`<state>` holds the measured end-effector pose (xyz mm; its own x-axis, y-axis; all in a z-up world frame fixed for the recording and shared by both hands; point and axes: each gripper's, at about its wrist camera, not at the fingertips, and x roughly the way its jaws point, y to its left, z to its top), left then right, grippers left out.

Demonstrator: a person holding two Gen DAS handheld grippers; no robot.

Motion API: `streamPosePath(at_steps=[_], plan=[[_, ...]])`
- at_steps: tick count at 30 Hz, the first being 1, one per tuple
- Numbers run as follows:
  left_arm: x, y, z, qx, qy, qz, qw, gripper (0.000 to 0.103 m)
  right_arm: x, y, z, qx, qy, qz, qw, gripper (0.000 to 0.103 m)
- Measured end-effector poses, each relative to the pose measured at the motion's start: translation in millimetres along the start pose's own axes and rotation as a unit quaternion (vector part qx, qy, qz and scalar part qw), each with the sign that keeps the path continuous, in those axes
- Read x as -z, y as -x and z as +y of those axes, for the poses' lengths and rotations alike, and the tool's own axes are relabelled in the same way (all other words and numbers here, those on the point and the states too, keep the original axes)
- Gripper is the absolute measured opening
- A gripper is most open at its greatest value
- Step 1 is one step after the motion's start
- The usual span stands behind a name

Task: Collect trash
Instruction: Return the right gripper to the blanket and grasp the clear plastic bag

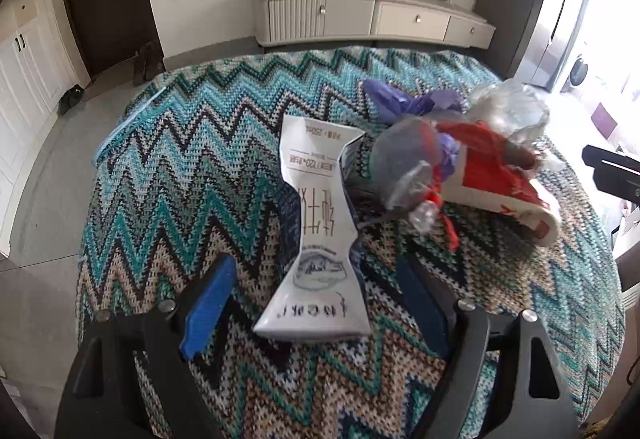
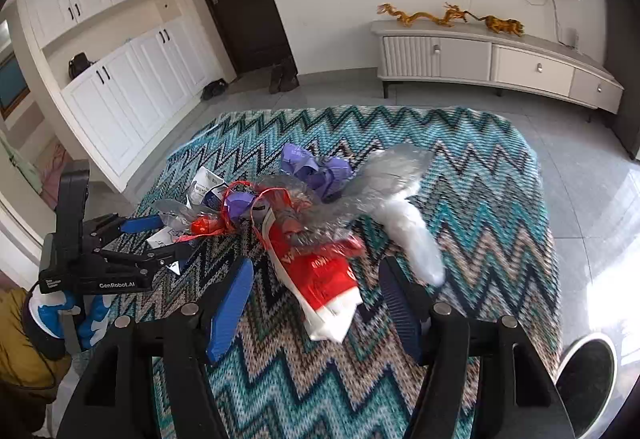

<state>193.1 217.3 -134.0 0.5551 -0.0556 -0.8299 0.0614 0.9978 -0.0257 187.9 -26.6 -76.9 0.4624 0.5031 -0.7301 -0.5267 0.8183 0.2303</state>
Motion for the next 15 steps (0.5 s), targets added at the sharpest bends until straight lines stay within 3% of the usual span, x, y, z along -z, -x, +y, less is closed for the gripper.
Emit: streamPosePath(at_steps=[9,12,15], plan=[[-0.8,-21.9,4.1,-0.003,0.010,0.026,0.9996,0.081,-16.7,-52.3,2.2,0.009,0.021,0.028,0.999,0.065],[1.1,-25.0,6.9,-0.001,0.018,0.029,0.9994,0.076,-20.4,-57.5,1.2,0.011,0.024,0.027,0.999,0.065],[2.9,-23.7,10.4,0.001,0.023,0.024,0.9994,0.067,-20.5,-59.7,2.1,0.021,0.035,0.028,0.999,0.052]])
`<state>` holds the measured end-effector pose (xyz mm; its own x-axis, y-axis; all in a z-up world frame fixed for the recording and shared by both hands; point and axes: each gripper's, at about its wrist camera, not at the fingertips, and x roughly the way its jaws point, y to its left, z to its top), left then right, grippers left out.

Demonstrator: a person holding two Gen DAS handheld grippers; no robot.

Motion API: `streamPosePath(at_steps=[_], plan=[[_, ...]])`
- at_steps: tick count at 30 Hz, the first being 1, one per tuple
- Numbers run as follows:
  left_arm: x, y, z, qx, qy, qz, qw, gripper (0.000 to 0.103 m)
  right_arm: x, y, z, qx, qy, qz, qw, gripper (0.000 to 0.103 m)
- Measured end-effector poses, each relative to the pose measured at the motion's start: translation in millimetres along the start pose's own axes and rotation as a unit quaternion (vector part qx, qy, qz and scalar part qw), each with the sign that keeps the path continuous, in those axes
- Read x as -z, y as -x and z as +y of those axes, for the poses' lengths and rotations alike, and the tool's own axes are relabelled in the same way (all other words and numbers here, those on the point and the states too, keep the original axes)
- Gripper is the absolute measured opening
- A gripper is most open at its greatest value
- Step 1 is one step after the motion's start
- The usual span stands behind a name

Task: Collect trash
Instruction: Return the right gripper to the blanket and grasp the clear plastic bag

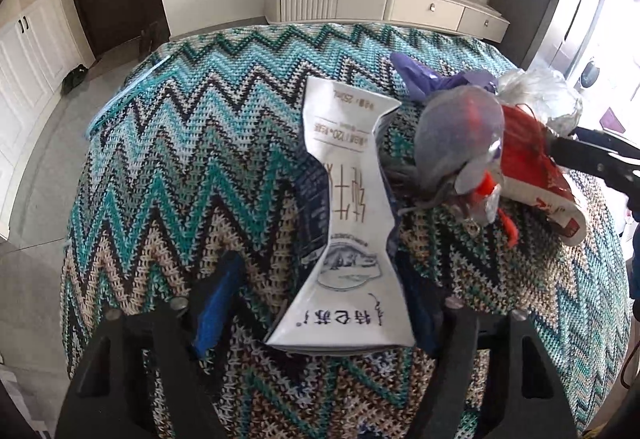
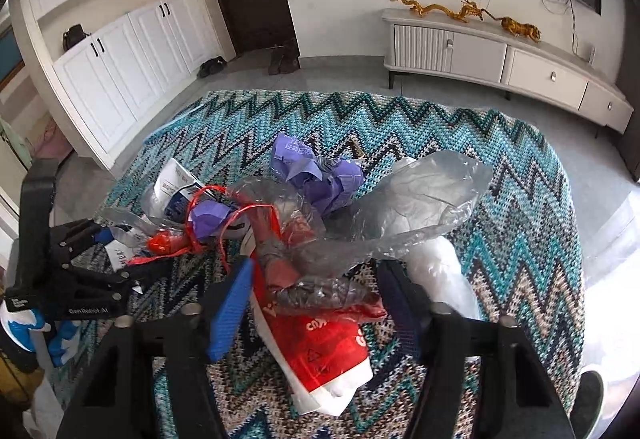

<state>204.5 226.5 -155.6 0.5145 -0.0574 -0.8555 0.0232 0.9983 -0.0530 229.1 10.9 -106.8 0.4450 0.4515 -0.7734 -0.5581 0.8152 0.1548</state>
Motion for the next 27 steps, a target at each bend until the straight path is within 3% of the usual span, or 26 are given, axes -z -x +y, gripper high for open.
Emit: streamPosePath(at_steps=[3,9,18,27], plan=[[1.3,3.3,5.0,0.006,0.010,-0.004,0.9999,0.052,2.1,-2.7,2.6,-0.003,0.010,0.007,1.000,0.038],[10.8,13.1,15.9,0.027,0.038,-0.010,0.9989,0.051,10.7,8.4,14.2,-0.003,0.025,0.005,1.000,0.017],[27.5,35.9,28.4,0.039,0.079,-0.035,0.9955,0.051,22.8,50.5,26.0,-0.005,0.034,-0.028,0.999,0.016],[49.7,90.9,44.6,0.043,0.094,-0.084,0.9912,0.051,48.5,103.6,36.3,-0.021,0.039,-0.064,0.997,0.016]])
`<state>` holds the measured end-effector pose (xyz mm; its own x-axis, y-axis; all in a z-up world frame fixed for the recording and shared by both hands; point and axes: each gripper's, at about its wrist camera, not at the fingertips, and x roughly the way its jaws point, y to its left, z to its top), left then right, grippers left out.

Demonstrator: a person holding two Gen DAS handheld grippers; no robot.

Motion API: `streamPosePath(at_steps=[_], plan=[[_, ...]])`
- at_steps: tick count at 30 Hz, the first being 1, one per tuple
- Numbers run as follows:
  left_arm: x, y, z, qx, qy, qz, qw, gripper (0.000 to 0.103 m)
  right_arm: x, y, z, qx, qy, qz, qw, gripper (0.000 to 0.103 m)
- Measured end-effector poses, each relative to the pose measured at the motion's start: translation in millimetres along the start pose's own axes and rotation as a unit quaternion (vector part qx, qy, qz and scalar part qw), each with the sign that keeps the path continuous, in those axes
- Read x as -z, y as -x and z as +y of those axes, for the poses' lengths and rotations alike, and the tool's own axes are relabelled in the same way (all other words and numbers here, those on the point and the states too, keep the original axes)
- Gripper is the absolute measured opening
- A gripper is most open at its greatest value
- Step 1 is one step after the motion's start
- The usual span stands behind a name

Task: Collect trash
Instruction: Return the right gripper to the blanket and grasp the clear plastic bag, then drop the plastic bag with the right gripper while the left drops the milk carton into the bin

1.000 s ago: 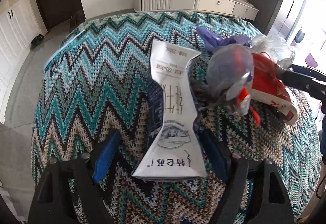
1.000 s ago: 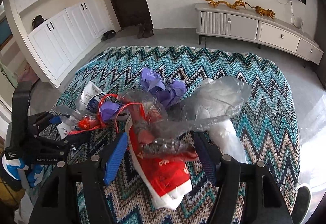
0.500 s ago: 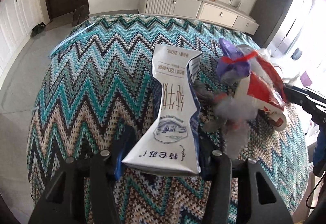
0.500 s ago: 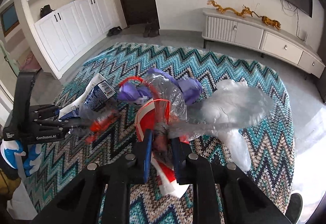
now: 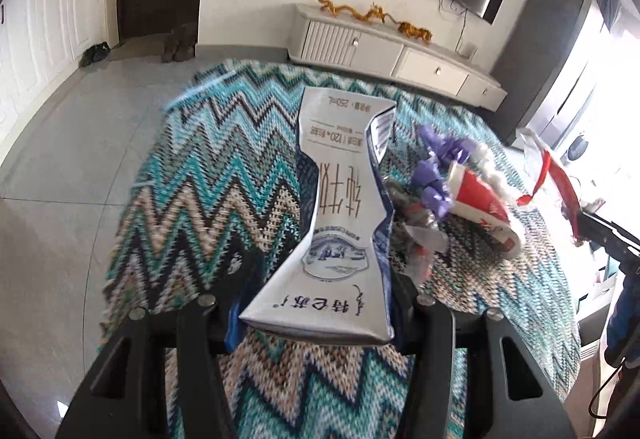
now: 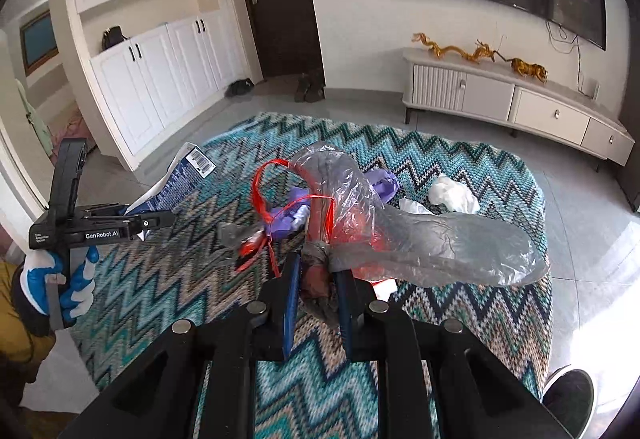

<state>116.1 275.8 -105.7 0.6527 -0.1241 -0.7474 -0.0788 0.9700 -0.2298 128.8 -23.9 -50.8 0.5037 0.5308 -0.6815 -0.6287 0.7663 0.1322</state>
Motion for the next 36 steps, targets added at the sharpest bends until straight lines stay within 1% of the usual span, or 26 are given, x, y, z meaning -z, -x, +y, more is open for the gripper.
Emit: streamPosePath(at_steps=[6,10,13,17,22,25,28,32,36], plan=[[2.2,36.8,-11.0,0.015,-0.007,-0.030,0.9994,0.051,12.6,41.5,0.1,-0.003,-0.010,-0.032,0.999,0.016],[0.7,54.6,-34.2,0.033,-0.024,-0.044,0.9982,0.051,22.7,70.3,-10.2,0.008,-0.024,-0.057,0.998,0.016],[-1.0,65.0,-59.0,0.050,-0.049,-0.049,0.9963,0.051,33.1,92.4,-25.1,0.021,-0.042,-0.076,0.996,0.016],[-1.7,70.2,-105.0,0.077,-0.089,-0.047,0.9920,0.051,52.7,121.4,-52.8,0.040,-0.070,-0.096,0.992,0.016],[-4.1,62.8,-168.6,0.116,-0.126,-0.029,0.9849,0.051,87.8,156.9,-91.4,0.071,-0.110,-0.115,0.985,0.016],[-2.7,51.7,-214.7,0.131,-0.158,-0.011,0.9787,0.051,114.4,176.2,-119.5,0.089,-0.141,-0.124,0.978,0.016],[1.6,36.7,-266.6,0.142,-0.195,0.010,0.9703,0.051,145.1,190.6,-148.4,0.103,-0.177,-0.129,0.970,0.016],[10.6,10.1,-341.7,0.155,-0.247,0.042,0.9555,0.051,193.7,200.0,-191.7,0.120,-0.236,-0.132,0.955,0.016],[22.3,-22.6,-410.1,0.176,-0.282,0.081,0.9397,0.051,242.3,201.7,-230.3,0.130,-0.297,-0.129,0.937,0.016]])
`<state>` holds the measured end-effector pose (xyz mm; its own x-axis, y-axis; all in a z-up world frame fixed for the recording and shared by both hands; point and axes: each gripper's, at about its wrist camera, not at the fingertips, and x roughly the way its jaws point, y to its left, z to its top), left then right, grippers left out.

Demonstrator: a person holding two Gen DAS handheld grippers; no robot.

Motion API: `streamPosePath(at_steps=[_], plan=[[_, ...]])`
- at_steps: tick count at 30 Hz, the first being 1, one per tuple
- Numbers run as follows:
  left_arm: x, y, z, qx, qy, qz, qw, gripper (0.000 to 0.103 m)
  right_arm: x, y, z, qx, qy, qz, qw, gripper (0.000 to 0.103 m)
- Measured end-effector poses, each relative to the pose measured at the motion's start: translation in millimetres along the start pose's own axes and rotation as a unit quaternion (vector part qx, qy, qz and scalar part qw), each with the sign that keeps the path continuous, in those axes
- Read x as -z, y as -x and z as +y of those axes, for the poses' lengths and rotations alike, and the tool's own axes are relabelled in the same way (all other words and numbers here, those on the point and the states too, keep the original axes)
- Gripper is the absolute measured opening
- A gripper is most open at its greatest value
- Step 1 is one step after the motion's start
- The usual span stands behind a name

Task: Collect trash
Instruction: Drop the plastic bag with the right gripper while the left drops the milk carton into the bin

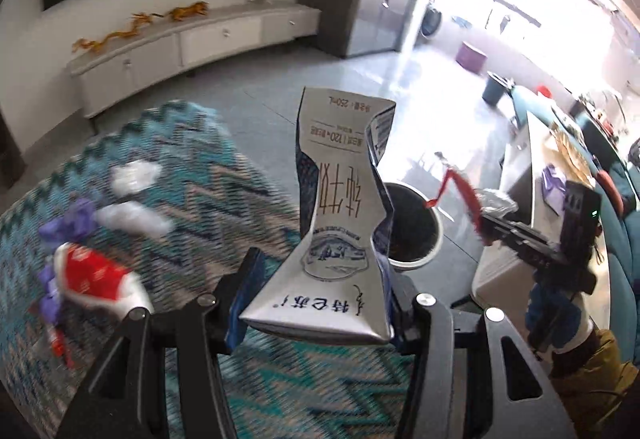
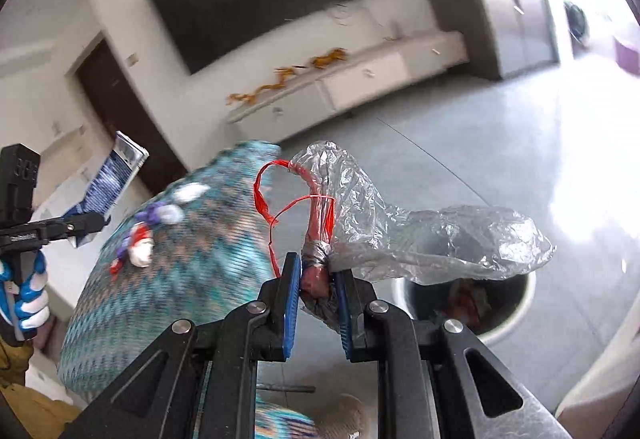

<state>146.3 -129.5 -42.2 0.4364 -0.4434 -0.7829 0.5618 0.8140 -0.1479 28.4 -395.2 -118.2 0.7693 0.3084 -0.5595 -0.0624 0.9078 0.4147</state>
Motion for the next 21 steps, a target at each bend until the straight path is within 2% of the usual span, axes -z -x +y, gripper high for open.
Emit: streamPosePath(at_steps=[5,9,15,21], plan=[[-28.9,-67.5,-56.4,0.033,-0.037,0.044,0.9978,0.051,19.4,-15.7,-67.7,0.023,-0.067,0.018,0.997,0.016],[-44.3,-122.9,-94.2,0.050,-0.052,0.074,0.9946,0.051,21.5,-35.4,-108.2,0.038,-0.096,0.037,0.994,0.016],[-60.8,-201.0,-124.3,0.058,-0.049,0.116,0.9904,0.051,17.6,-68.7,-150.7,0.052,-0.127,0.055,0.989,0.017],[-68.8,-257.0,-139.1,0.066,-0.040,0.146,0.9863,0.051,17.0,-98.7,-173.4,0.074,-0.142,0.076,0.984,0.019]])
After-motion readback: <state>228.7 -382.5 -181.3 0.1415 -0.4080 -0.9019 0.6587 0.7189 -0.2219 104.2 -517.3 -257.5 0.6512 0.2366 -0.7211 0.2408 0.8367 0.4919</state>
